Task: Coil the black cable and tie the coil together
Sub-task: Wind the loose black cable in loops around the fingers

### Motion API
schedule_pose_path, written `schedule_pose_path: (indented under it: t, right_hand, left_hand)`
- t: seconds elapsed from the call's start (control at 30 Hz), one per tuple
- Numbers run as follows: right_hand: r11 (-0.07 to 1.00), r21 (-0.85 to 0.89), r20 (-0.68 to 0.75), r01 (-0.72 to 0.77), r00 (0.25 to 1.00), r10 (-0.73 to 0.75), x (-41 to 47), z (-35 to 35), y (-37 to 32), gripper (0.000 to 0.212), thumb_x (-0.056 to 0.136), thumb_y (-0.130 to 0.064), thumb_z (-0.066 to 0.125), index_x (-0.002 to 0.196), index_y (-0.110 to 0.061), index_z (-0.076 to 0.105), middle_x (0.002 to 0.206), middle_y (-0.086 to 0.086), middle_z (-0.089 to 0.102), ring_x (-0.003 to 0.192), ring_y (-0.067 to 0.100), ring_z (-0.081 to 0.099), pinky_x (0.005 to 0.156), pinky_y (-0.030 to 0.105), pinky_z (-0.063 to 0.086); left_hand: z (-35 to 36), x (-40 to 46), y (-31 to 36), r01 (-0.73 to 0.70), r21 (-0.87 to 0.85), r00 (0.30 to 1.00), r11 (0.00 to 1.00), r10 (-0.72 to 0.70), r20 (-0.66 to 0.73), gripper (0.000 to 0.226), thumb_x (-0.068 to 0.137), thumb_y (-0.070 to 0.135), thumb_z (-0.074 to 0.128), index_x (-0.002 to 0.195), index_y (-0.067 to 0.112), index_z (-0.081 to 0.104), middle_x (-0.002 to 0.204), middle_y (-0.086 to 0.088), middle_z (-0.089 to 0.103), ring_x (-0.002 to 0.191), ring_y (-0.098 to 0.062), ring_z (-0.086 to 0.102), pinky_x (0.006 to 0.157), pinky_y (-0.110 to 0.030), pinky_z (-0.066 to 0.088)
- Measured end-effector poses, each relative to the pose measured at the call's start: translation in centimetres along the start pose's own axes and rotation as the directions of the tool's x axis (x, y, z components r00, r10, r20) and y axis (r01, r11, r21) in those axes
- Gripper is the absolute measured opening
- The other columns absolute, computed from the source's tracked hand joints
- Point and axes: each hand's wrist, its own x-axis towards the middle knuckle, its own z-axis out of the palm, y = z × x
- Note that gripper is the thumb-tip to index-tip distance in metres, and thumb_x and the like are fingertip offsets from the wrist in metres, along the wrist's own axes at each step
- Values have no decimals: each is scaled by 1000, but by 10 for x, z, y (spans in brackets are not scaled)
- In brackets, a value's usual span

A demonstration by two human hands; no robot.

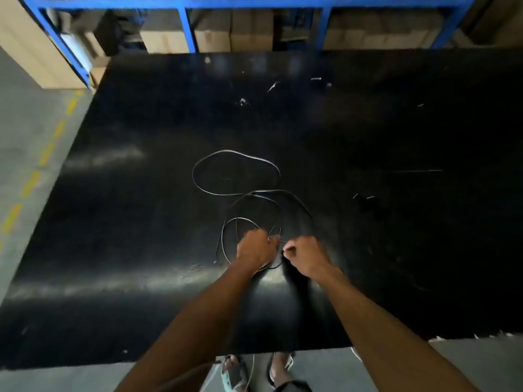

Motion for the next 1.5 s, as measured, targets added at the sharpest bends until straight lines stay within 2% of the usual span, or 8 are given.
schedule_pose_path:
  t: [0.27,0.4,0.53,0.63,0.8,0.97,1.17,1.5]
  right_hand:
    - [941,318,92,-117,992,92,12,24,10,17,80,-34,76,96,-30,82,93,-5,80,90,17,74,81,35,59]
    - [907,409,85,-105,993,76,13,28,15,19,81,-35,78,97,-28,82,91,-9,80,87,8,73,79,27,55]
    - [762,645,80,-66,997,19,8,12,12,14,89,-28,75,100,-23,82,85,-16,75,73,-11,63,66,3,44]
    - [619,778,142,-104,990,-12,5,-7,3,14,91,-40,71,100,-31,77,94,-14,76,87,0,70,74,15,49]
    - [529,847,36,62,984,-174,-2,-43,-24,11,97,-24,67,89,-26,74,89,-2,80,90,11,74,87,34,54]
    - [504,843,-55,190,961,-270,-18,-73,-55,12,100,-17,63,98,-10,73,75,2,74,76,12,70,80,28,57]
    - [444,865,-96,234,945,-311,-36,-97,-100,12,98,-14,63,93,-10,72,73,5,68,71,17,65,80,35,57]
    - [382,875,-171,297,928,-331,-58,-109,-152,16,100,-16,59,92,-12,72,71,6,62,67,19,58,76,37,51]
  left_hand:
    - [18,33,13,297,-142,953,944,-285,100,31,79,29,73,100,7,74,106,-16,73,99,-35,69,74,-33,53]
    - [13,42,12,355,-279,928,892,-301,218,20,77,21,71,88,6,78,81,-10,74,80,-22,69,63,-26,45]
    - [-15,40,21,395,-521,913,757,-258,317,13,88,13,68,76,12,74,58,2,61,54,-11,49,53,-22,33]
    - [-42,33,26,362,-730,931,580,-264,252,7,82,19,71,80,13,76,70,1,62,64,-12,50,61,-24,38]
    - [-88,25,35,328,-844,932,425,-2,361,20,86,27,62,89,12,75,91,-6,72,88,-20,66,86,-33,51]
    - [-128,14,40,297,-887,886,353,245,394,45,101,37,47,118,3,70,129,-15,68,127,-27,59,113,-44,39]
    - [-184,-3,42,215,-917,823,336,443,356,53,103,39,40,131,0,62,137,-17,62,133,-28,54,119,-47,29]
    - [-241,-23,35,69,-901,783,429,536,315,59,98,49,47,134,3,61,138,-15,62,134,-30,52,120,-49,27]
